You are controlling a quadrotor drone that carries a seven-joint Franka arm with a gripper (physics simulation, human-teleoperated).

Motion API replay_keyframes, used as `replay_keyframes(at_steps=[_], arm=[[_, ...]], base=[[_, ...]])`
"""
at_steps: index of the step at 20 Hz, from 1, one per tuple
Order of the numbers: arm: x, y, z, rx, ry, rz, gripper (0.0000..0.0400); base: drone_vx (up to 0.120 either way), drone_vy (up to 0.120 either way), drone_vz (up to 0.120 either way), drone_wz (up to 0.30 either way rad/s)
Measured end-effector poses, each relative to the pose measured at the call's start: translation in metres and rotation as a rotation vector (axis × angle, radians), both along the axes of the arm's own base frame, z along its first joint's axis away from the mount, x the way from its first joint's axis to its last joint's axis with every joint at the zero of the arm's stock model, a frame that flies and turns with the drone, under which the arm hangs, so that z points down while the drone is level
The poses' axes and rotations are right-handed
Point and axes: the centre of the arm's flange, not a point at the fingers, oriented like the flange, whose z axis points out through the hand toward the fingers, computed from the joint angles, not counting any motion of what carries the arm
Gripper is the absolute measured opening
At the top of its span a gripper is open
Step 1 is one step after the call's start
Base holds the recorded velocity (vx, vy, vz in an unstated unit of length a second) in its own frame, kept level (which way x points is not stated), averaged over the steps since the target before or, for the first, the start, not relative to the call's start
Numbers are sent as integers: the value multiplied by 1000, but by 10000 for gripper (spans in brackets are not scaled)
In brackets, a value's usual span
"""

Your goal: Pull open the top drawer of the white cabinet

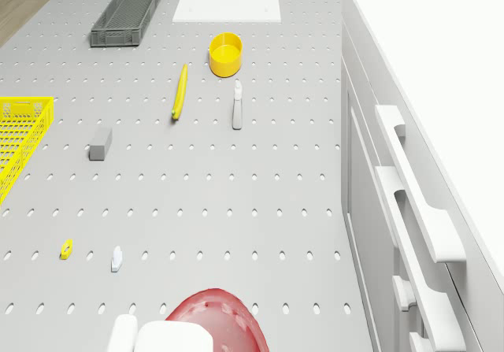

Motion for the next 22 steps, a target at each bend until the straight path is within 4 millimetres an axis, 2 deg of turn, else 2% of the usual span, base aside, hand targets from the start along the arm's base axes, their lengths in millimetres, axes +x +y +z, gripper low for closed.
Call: replay_keyframes(at_steps=[10, 14, 16, 22], arm=[[0, 0, 0, 0, 0, 0, 305], [0, 0, 0, 0, 0, 0, 305], [0, 0, 0, 0, 0, 0, 305], [0, 0, 0, 0, 0, 0, 305]], base=[[120, -120, 20, 0], [20, -10, 0, 0], [100, 0, 0, 0], [120, -120, 0, 0]])
